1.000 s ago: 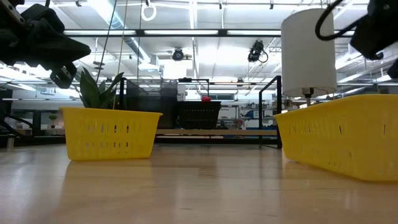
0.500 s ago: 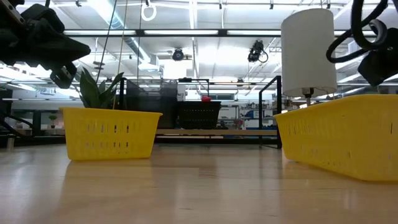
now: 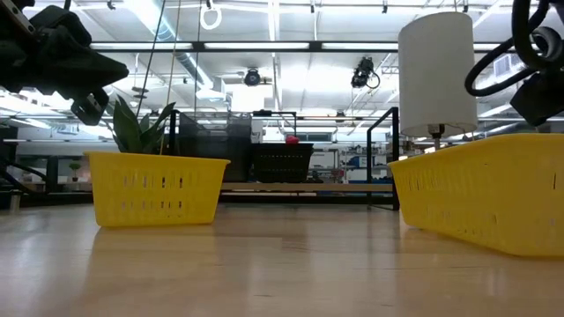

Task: Stack baskets on shelf by color
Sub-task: Stack the right yellow basket on top of the yellow middle basket

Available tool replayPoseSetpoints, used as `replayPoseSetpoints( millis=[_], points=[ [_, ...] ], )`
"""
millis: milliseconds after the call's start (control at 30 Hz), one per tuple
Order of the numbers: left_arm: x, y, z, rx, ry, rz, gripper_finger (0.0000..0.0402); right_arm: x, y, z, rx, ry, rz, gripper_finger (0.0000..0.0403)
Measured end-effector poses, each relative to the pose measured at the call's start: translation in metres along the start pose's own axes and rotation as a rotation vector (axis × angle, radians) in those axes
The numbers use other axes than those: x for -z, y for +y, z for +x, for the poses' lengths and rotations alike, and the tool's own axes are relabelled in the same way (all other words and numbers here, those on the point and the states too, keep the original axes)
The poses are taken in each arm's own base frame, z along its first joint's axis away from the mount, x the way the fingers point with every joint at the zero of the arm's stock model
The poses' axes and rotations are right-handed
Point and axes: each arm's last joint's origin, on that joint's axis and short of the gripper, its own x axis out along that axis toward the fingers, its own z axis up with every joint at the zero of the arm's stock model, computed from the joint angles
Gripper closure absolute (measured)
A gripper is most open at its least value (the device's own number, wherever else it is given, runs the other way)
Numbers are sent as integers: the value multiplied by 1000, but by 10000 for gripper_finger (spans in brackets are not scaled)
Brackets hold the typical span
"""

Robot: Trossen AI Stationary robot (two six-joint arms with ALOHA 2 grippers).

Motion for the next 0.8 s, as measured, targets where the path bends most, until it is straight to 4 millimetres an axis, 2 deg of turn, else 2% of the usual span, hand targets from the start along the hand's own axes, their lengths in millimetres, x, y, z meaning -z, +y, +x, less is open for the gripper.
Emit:
replayPoseSetpoints(
  millis=[400, 600, 800],
  points=[
    [0, 0, 0, 0, 0, 0, 367, -4, -12, -10, -3, 48, -50, 394],
    [0, 0, 0, 0, 0, 0, 370, -1, -30, -27, 22, 83, -53, 398],
    [0, 0, 0, 0, 0, 0, 378, 3, -45, -52, -66, 56, -71, 396]
  ],
)
